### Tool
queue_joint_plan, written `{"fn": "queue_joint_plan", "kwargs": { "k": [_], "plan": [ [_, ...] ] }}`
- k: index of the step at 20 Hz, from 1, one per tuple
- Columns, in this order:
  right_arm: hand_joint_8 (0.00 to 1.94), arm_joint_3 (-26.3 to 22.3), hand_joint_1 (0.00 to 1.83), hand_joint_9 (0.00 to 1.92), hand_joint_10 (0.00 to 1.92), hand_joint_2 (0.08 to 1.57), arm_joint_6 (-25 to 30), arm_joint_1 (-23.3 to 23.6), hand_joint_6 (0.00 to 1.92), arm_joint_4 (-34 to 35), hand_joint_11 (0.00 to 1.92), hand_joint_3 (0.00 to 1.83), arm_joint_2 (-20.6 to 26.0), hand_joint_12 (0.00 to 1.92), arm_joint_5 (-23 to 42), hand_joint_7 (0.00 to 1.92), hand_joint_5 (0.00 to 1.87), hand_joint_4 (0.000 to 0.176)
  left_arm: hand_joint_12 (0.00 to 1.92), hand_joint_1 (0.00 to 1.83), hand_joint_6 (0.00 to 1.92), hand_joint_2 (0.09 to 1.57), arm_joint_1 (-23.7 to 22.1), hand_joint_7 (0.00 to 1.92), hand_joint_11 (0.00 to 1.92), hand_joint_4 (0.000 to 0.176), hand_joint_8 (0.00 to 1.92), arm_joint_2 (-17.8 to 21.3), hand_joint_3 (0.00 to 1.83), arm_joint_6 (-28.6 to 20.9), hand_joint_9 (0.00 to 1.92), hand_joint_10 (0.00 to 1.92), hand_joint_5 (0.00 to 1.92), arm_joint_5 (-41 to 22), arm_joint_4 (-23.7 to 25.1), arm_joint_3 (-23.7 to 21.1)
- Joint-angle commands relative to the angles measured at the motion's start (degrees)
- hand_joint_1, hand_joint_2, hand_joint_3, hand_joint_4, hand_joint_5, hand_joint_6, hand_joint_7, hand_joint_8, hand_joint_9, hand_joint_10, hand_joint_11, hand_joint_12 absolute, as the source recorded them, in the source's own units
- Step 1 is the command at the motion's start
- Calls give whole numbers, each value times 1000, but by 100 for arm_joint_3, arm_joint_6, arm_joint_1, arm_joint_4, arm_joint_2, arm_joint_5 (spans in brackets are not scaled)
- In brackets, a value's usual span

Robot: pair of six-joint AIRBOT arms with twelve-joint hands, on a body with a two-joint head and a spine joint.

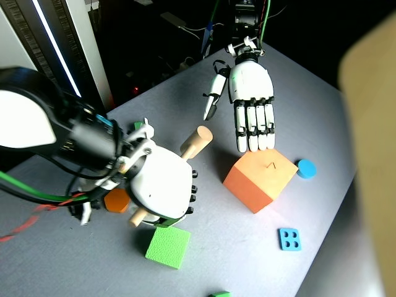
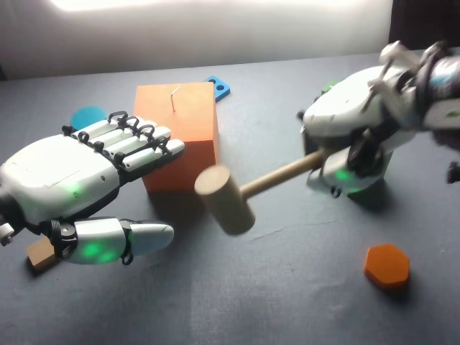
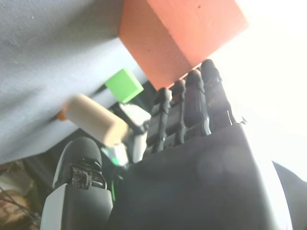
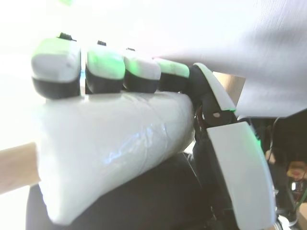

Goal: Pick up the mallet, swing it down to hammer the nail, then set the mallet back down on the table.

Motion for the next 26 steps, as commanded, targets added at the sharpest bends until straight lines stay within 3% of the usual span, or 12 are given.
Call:
{"fn": "queue_joint_plan", "kwargs": {
  "k": [1,2,3,6,8,9,11,13,16,20,23,26],
  "plan": [
    [1941,-83,382,1121,1921,1531,26,198,1921,-97,1123,0,157,1921,332,1103,924,0,216,0,0,1232,25,95,0,0,1,1,1,-41,74,0,89,-384,-20,-1],
    [1941,-109,419,1129,1921,1523,74,332,1921,-111,1141,0,245,1921,255,1106,923,0,250,0,3,1232,26,113,0,0,5,2,1,-45,93,6,100,-384,-20,1],
    [1941,-112,408,1124,1921,1528,608,448,1921,-570,1138,0,286,1921,95,1100,911,0,256,0,4,1231,25,114,0,0,5,2,0,-49,95,6,104,-384,-20,5],
    [1941,-107,355,1116,1921,1531,2395,609,1921,-3022,1125,1,244,1921,-46,1101,917,0,185,0,1,1231,20,89,0,0,2,2,0,-49,67,1,81,-385,-20,12],
    [1941,-103,423,1101,1921,1505,3325,651,1921,-4214,1106,0,133,1921,-240,1090,928,0,251,0,3,1226,20,108,0,0,5,2,0,-49,87,5,92,-385,-20,14],
    [1941,-98,351,1108,1921,1537,3786,662,1921,-4723,1122,4,26,1921,-495,1089,908,0,259,0,6,1227,20,117,0,0,8,2,0,-49,97,9,100,-385,-19,12],
    [1941,-59,429,1106,1921,1500,4866,641,1921,-5460,1111,0,-158,1921,-941,1097,932,0,247,0,1,1226,20,108,0,0,3,1,0,-49,90,3,92,-385,-19,10],
    [1941,144,385,1120,1921,1518,5659,614,1921,-5663,1121,2,-411,1921,-900,1109,931,0,290,0,4,1228,20,127,0,0,6,1,0,-50,107,7,106,-386,-19,13],
    [1941,463,404,1117,1921,1516,5812,551,1921,-5710,1116,1,-886,1921,-945,1114,941,0,214,0,1,1232,20,98,0,0,2,0,1,-51,76,1,88,-403,-20,21],
    [1941,814,442,1151,1921,1507,5927,462,1921,-5839,1157,0,-1395,1921,-1010,1138,961,0,264,0,1,1233,28,108,0,0,3,-16,1,-51,92,4,92,-403,-20,14],
    [1941,968,507,1180,1921,1483,6048,436,1921,-5922,1206,0,-1606,1921,-1032,1148,947,0,278,0,3,1228,26,120,0,0,4,-52,0,-51,100,4,102,-381,-20,19],
    [1941,1050,438,1206,1921,1505,6091,431,1921,-5920,1233,2,-1664,1921,-981,1174,970,0,251,0,2,1231,26,109,0,0,0,-80,1,-51,87,0,89,-372,-20,30]
  ]
}}
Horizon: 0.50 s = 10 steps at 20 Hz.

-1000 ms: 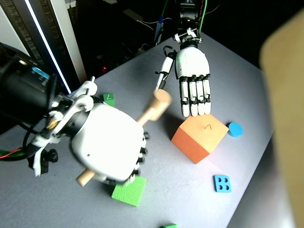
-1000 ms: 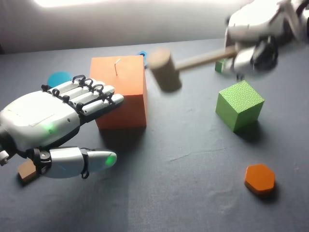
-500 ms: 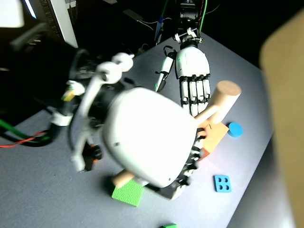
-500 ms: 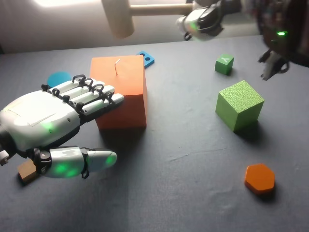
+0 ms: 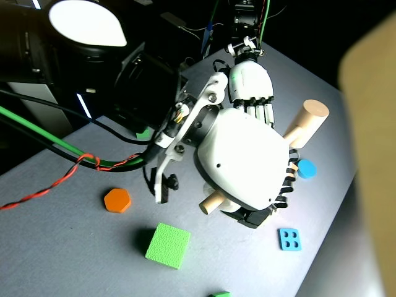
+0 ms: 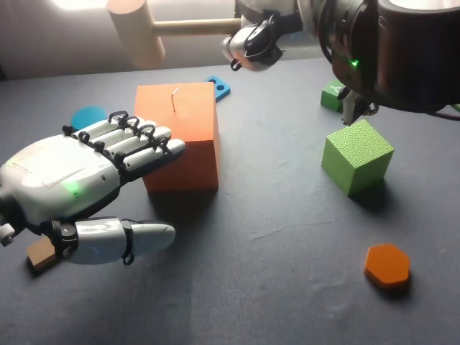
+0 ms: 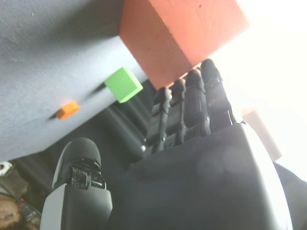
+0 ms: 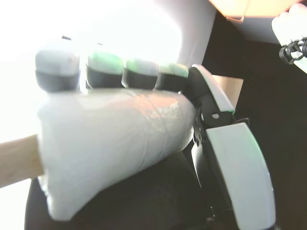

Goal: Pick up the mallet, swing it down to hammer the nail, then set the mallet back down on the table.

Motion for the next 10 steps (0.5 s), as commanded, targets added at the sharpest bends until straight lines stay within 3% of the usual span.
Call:
{"fn": "queue_joint_plan", "kwargs": {
  "k": [1,5,10],
  "plan": [
    [1941,25,440,1199,1921,1502,54,42,1921,-374,1229,0,21,1921,-7,1168,962,0,276,0,6,1237,4,122,0,0,4,-57,2,-34,98,3,108,-325,-9,25],
    [1941,170,453,1194,1921,1494,98,-140,1921,-375,1224,0,15,1921,43,1169,964,0,290,0,1,1233,-4,128,0,0,1,-59,1,-28,104,1,111,-313,-8,32],
    [1941,455,463,1187,1921,1492,67,-706,1921,-380,1220,1,-9,1921,262,1153,950,0,294,0,4,1227,-13,134,0,0,5,-64,0,-20,108,5,113,-313,-8,31]
  ]
}}
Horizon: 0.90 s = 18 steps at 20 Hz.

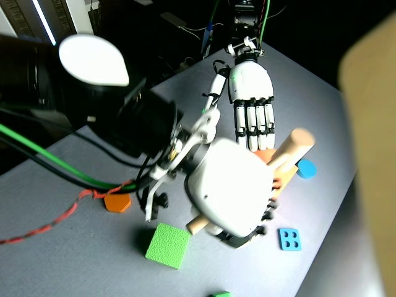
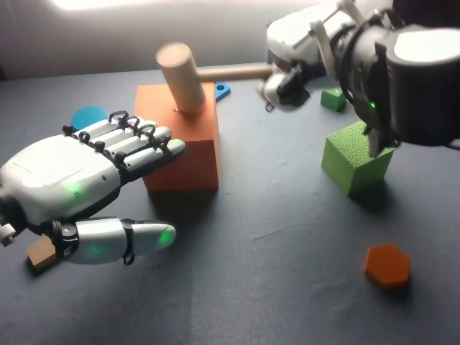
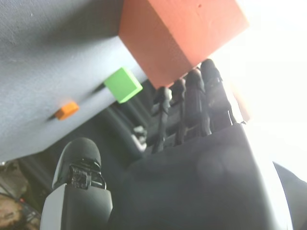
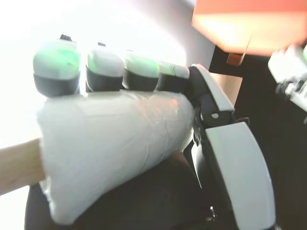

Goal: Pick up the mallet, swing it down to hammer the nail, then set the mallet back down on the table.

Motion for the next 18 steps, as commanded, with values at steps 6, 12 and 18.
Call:
{"fn": "queue_joint_plan", "kwargs": {
  "k": [6,12,18],
  "plan": [
    [1941,-3,472,1187,1921,1486,-76,136,1921,-370,1206,0,161,1921,78,1155,952,0,268,0,1,1232,-25,119,0,0,4,-51,1,-19,104,4,95,-313,-11,21],
    [1941,-892,474,1184,1921,1477,-236,385,1921,-483,1209,0,1061,1921,474,1165,967,0,289,0,2,1233,-29,136,0,0,3,-51,0,-19,120,3,114,-313,-11,25],
    [1941,-2125,487,1224,1921,1470,36,147,1921,-1847,1259,0,2269,1921,2038,1201,995,0,301,0,3,1245,-72,139,0,0,3,-50,1,-20,124,5,122,-314,-11,27]
  ]
}}
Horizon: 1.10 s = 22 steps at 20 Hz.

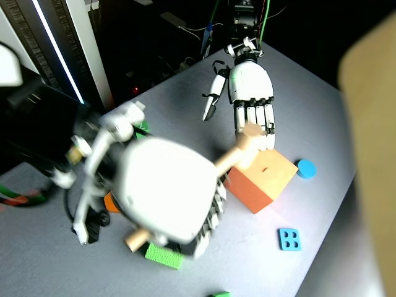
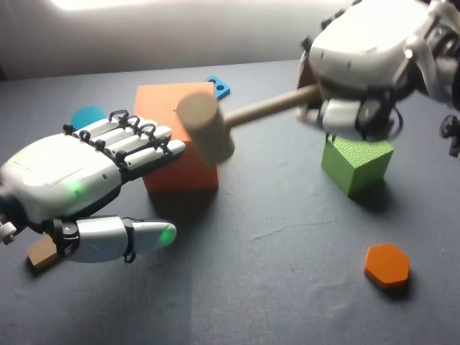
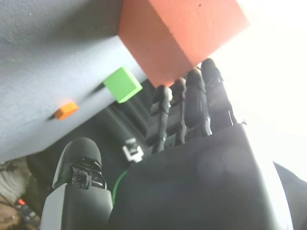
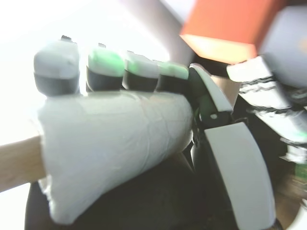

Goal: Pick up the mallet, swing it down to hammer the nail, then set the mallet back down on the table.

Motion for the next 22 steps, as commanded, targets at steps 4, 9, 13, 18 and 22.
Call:
{"fn": "queue_joint_plan", "kwargs": {
  "k": [4,9,13,18,22],
  "plan": [
    [1941,-179,484,1218,1921,1468,-55,-20,1921,-717,1249,0,174,1921,1311,1201,1010,0,319,0,2,1241,-199,143,0,0,0,38,1,-37,123,1,131,-240,-6,-1],
    [1941,-168,475,1230,1921,1462,-750,-312,1921,-720,1255,0,-254,1921,1275,1214,1032,0,299,0,3,1236,-615,148,0,0,3,408,0,-37,130,5,117,-78,41,-159],
    [1941,39,470,1224,1921,1458,-798,-592,1921,-722,1252,0,-779,1921,794,1208,1038,0,334,0,4,1233,-784,163,0,0,6,678,0,-155,145,7,120,-61,208,-324],
    [1941,536,472,1208,1921,1465,-691,-781,1921,-723,1253,3,-1559,1921,588,1186,1016,0,323,0,3,1236,-979,152,0,0,3,861,0,-594,135,4,124,-56,822,-474],
    [1941,809,427,1186,1921,1476,-734,-931,1921,-723,1231,4,-1944,1921,380,1169,1014,0,344,0,5,1238,-1018,160,0,0,5,920,0,-704,143,5,133,-56,974,-536]
  ]
}}
